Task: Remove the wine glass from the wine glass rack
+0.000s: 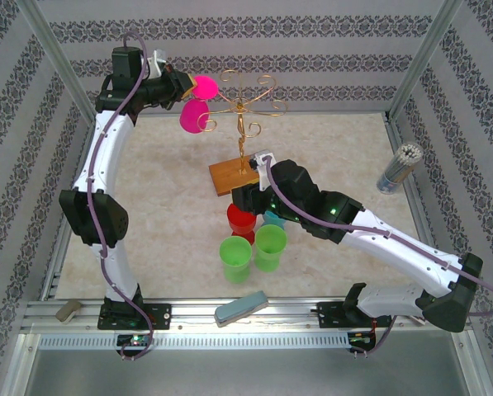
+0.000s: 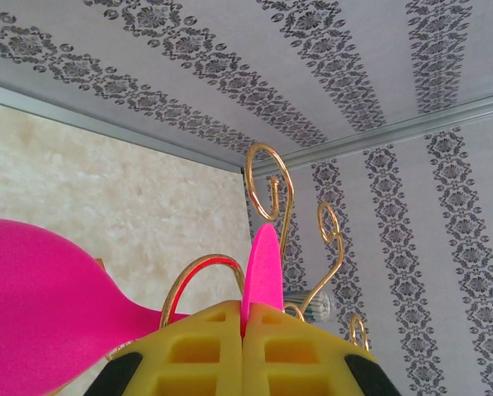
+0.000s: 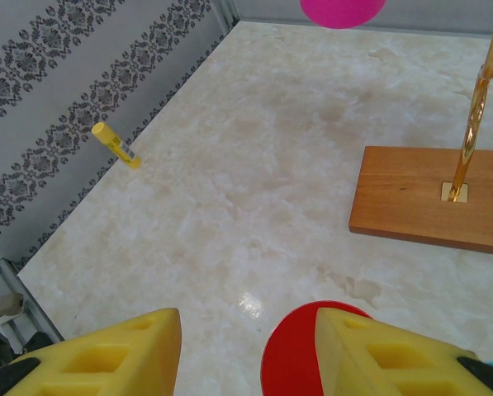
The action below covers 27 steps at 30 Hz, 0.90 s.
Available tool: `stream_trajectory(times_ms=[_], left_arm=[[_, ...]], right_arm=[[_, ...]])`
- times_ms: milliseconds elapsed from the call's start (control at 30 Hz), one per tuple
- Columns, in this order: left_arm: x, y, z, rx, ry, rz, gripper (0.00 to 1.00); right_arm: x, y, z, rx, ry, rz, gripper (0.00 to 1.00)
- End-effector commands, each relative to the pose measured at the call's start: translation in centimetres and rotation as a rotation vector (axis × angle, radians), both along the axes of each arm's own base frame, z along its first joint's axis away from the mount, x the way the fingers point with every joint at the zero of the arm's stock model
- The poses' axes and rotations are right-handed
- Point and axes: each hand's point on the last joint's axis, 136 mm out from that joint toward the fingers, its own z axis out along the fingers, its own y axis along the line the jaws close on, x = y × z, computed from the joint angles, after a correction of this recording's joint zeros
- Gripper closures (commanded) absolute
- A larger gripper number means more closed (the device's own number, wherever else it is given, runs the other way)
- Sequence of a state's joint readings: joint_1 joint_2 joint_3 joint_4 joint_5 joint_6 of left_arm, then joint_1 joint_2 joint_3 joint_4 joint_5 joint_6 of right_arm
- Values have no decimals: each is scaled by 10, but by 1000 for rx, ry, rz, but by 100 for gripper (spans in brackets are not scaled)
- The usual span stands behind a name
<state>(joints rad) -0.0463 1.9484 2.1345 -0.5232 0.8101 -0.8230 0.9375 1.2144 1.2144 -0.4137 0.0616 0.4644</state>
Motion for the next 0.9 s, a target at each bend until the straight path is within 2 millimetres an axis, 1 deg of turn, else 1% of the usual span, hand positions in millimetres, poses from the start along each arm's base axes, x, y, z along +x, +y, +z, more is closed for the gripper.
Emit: stream_trajectory(times_ms=[0,333,600,867], left_arm=[[-1,-11,11,11,-44,-33,100],[-2,-12,17,47,-53,-31,100],[-7,-22,11,70,-42,-56,100],[-8,-27,9,73,-38,-69,100]], right_arm=[[3,-1,3,19,0,-10,53],[4,-2,3,17,-4,-9,53],[4,-1,4,19,-5,-10,53],[4,-2,5,20,-7,-11,53]])
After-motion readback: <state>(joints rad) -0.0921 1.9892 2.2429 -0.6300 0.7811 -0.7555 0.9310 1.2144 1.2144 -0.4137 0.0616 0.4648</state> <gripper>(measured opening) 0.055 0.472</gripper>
